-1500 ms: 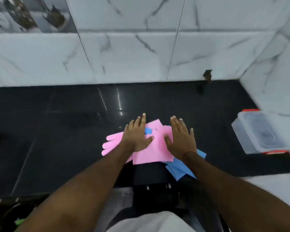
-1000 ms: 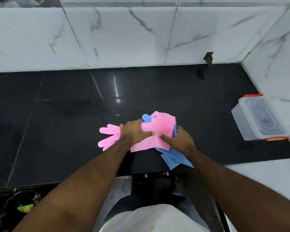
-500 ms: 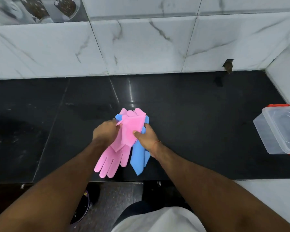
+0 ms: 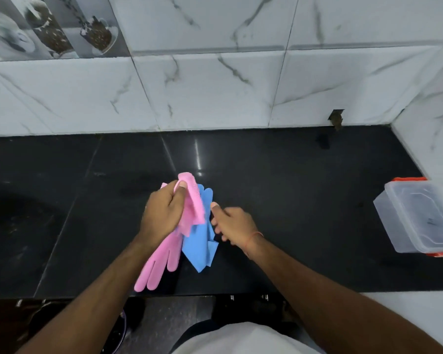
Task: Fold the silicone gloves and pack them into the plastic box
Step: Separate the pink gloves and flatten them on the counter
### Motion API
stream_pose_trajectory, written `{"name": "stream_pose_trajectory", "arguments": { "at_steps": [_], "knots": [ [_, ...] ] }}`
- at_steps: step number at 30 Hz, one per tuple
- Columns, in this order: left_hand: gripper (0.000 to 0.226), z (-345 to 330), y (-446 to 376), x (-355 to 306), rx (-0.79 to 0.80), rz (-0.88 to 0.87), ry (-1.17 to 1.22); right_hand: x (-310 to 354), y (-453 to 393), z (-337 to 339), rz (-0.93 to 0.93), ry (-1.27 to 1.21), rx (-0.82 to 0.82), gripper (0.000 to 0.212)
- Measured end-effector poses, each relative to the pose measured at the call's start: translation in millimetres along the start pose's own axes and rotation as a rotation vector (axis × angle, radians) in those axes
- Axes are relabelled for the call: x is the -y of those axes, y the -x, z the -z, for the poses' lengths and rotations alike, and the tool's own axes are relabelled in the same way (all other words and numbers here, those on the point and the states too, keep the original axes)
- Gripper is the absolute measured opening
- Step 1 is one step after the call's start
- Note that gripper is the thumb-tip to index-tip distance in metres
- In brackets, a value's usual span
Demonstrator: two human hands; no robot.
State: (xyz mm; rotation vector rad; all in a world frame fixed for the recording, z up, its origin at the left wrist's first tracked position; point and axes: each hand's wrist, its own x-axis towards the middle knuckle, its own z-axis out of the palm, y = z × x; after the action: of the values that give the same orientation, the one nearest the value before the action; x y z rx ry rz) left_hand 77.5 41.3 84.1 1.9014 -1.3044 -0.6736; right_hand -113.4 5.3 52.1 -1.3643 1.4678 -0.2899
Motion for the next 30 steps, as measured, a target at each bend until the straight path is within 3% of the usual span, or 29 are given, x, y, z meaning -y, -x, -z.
{"name": "stream_pose_trajectory", "arguments": {
  "at_steps": [4, 7, 9, 14, 18, 21, 24, 28, 30],
  "knots": [
    [0.034, -54.5, 12.7, -44.8, 0.076, 0.271, 0.525, -21.9, 15.3, 41.7, -0.217, -0.509, 0.36, 0.08],
    [0.037, -93.0, 29.4, -67.1, 0.179, 0.427, 0.827, -41.7, 15.6, 75.9, -0.227, -0.911, 0.327, 0.08],
    [0.038, -118.1, 39.1, -77.8, 0.206, 0.411, 0.9, -54.2, 13.8, 99.8, -0.18, -1.011, 0.288, 0.076],
    [0.039, -160.3, 61.5, -91.2, 0.232, 0.393, 0.81, -80.9, 1.9, 150.4, -0.143, -0.971, 0.213, 0.051],
    [0.054, -180.7, 73.8, -91.1, 0.253, 0.457, 0.731, -93.6, -9.4, 175.4, -0.017, -0.835, 0.229, 0.039],
    [0.043, -195.2, 84.3, -89.5, 0.201, 0.459, 0.744, -102.8, -18.3, 182.9, 0.05, -0.817, 0.279, 0.046],
    [0.04, -209.9, 96.5, -81.7, 0.157, 0.525, 0.656, -107.0, -32.5, 176.4, 0.049, -0.584, 0.18, 0.05],
    [0.021, -226.9, 113.2, -60.3, 0.364, 0.596, 0.426, -127.8, -54.0, 159.4, -0.024, -0.343, -0.022, 0.045],
    [0.013, -230.1, 117.3, -47.6, 0.425, 0.542, 0.264, -145.9, -59.3, 153.6, -0.058, -0.227, -0.096, 0.043]
  ]
}}
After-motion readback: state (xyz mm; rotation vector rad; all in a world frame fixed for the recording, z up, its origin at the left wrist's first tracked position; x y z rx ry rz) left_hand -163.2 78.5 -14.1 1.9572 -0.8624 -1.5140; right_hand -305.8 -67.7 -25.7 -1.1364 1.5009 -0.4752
